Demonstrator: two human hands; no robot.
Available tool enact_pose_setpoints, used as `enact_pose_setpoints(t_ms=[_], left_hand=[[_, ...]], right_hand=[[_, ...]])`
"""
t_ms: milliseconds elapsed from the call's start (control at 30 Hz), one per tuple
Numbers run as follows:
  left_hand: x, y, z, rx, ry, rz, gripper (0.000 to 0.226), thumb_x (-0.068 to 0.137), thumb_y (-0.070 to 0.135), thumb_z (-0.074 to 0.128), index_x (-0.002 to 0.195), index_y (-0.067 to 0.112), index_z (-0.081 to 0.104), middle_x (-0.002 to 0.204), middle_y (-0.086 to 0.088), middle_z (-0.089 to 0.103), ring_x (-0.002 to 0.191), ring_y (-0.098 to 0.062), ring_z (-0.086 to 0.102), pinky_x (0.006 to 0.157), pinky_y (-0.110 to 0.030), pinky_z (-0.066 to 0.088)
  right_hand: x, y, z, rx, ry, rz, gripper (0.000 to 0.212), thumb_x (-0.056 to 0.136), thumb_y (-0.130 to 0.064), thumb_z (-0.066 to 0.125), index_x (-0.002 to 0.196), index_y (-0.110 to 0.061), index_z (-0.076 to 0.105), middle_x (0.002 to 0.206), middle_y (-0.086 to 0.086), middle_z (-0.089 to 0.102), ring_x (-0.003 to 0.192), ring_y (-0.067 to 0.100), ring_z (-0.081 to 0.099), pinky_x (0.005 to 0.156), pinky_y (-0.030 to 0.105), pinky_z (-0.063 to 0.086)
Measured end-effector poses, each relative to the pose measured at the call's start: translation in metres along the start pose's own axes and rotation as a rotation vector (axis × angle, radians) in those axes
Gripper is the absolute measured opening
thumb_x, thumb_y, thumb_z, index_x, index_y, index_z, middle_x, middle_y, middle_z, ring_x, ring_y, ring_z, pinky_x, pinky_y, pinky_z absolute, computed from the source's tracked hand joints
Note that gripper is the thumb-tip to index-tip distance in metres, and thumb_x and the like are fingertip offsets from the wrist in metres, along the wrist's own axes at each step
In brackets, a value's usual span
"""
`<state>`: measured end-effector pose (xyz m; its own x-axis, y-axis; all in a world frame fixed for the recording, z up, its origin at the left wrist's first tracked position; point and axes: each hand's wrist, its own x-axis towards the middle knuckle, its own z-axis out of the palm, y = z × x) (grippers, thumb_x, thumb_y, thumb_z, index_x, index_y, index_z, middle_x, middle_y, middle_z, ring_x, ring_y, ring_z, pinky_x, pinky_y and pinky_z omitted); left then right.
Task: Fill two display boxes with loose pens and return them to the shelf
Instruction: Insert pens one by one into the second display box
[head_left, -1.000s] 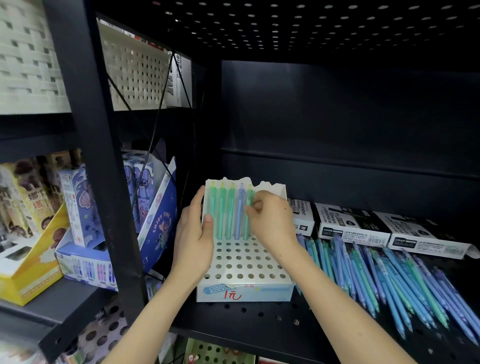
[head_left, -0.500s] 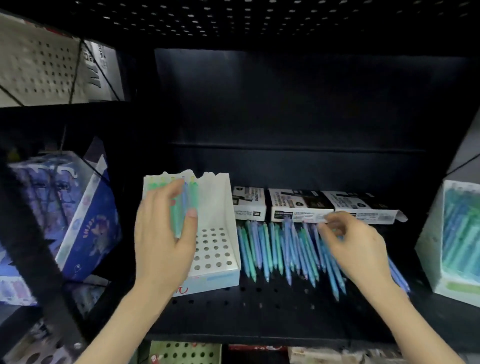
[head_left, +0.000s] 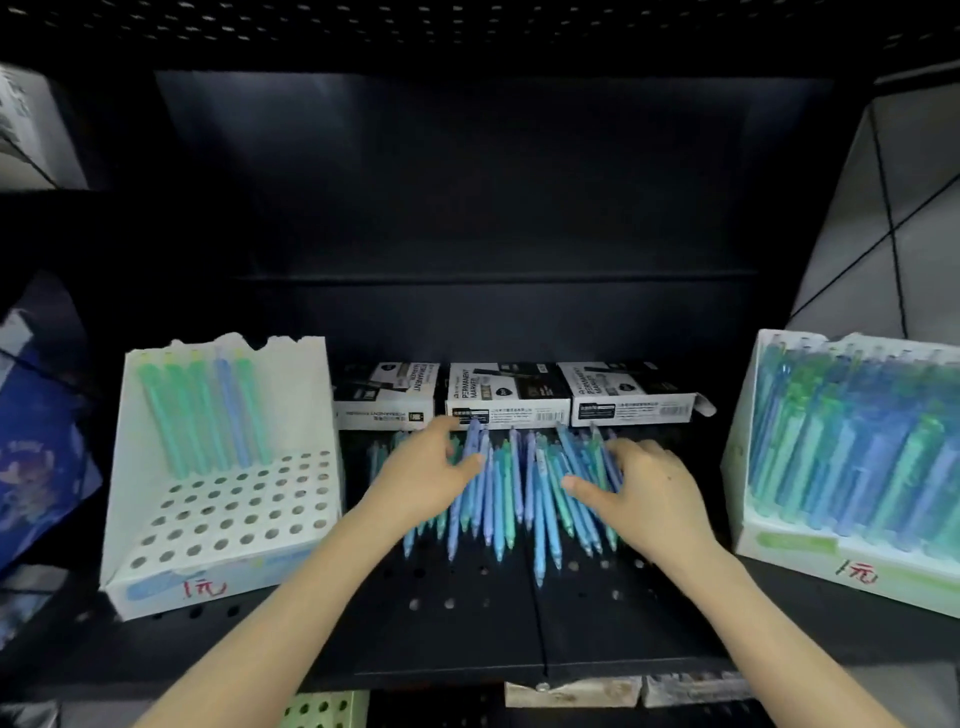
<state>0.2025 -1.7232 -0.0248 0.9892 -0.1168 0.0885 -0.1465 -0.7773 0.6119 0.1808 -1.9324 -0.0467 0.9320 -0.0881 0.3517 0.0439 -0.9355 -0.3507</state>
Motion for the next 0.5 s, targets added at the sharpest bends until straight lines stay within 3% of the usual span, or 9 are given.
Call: enact_pose_setpoints(t_ms=[100,200,267,333,400,433,467,500], left_hand=[[0.013,0.006,0.014,0.116,-0.008,-0.032,0.073,0.084,0.039,0.064,0.144,0.015,0.029,0.124,-0.007,0.056,0.106,-0.020,0.056,0.088,-0.030,0.046],[0.022,0.009,0.026,0.187,0.047,-0.041,0.077,0.078,0.038,0.071,0.142,0.015,0.034,0.135,-0.008,0.050,0.123,-0.024,0.047,0.098,-0.031,0.041],[0.023,0.012,0.028,0.144,0.063,-0.074,0.075,0.080,0.035,0.071,0.141,0.011,0.035,0.135,-0.009,0.050,0.121,-0.024,0.049,0.094,-0.028,0.041],[0.024,0.015,0.027,0.120,0.042,-0.110,0.066,0.083,0.031,0.068,0.138,0.006,0.040,0.130,-0.009,0.054,0.114,-0.022,0.053,0.085,-0.025,0.041],[0.025,0.017,0.029,0.117,0.028,-0.121,0.045,0.084,0.028,0.067,0.122,0.008,0.053,0.116,-0.010,0.060,0.097,-0.020,0.056,0.074,-0.024,0.040],[0.027,0.016,0.029,0.116,0.041,-0.114,0.024,0.085,0.026,0.066,0.103,0.014,0.057,0.101,-0.008,0.060,0.084,-0.017,0.053,0.065,-0.023,0.038],[0.027,0.016,0.030,0.109,0.049,-0.116,0.015,0.085,0.024,0.065,0.084,0.020,0.051,0.084,-0.004,0.053,0.071,-0.013,0.046,0.056,-0.021,0.032],[0.028,0.016,0.030,0.097,0.060,-0.124,0.026,0.086,0.023,0.064,0.073,0.020,0.041,0.073,0.001,0.043,0.061,-0.010,0.039,0.050,-0.020,0.026]], right_hand=[[0.000,0.000,0.004,0.022,-0.008,-0.023,0.073,0.076,-0.062,0.061,0.130,-0.015,0.050,0.115,0.009,0.058,0.107,0.024,0.055,0.087,0.032,0.046],[0.000,-0.001,0.006,0.037,0.005,-0.046,0.067,0.079,-0.058,0.060,0.130,-0.016,0.050,0.109,0.007,0.060,0.104,0.022,0.057,0.082,0.029,0.046],[0.001,-0.002,0.005,0.076,0.013,-0.045,0.058,0.082,-0.052,0.060,0.127,-0.017,0.051,0.098,0.002,0.063,0.093,0.019,0.060,0.071,0.027,0.045],[0.000,-0.003,0.002,0.122,-0.002,-0.030,0.051,0.086,-0.045,0.059,0.128,-0.017,0.050,0.097,0.001,0.065,0.091,0.019,0.062,0.072,0.027,0.046],[0.000,-0.003,0.001,0.174,-0.022,-0.009,0.049,0.089,-0.041,0.057,0.130,-0.016,0.050,0.100,0.002,0.065,0.093,0.019,0.062,0.075,0.029,0.048],[0.001,-0.002,0.001,0.206,-0.031,0.007,0.048,0.089,-0.039,0.057,0.131,-0.016,0.050,0.098,0.001,0.065,0.091,0.019,0.062,0.075,0.029,0.048],[0.001,-0.002,0.000,0.242,-0.039,0.026,0.046,0.089,-0.037,0.058,0.130,-0.016,0.051,0.095,0.001,0.064,0.088,0.019,0.062,0.075,0.029,0.049],[0.002,-0.002,0.000,0.281,-0.047,0.042,0.043,0.090,-0.035,0.058,0.128,-0.016,0.053,0.092,0.000,0.063,0.083,0.019,0.061,0.074,0.030,0.049]])
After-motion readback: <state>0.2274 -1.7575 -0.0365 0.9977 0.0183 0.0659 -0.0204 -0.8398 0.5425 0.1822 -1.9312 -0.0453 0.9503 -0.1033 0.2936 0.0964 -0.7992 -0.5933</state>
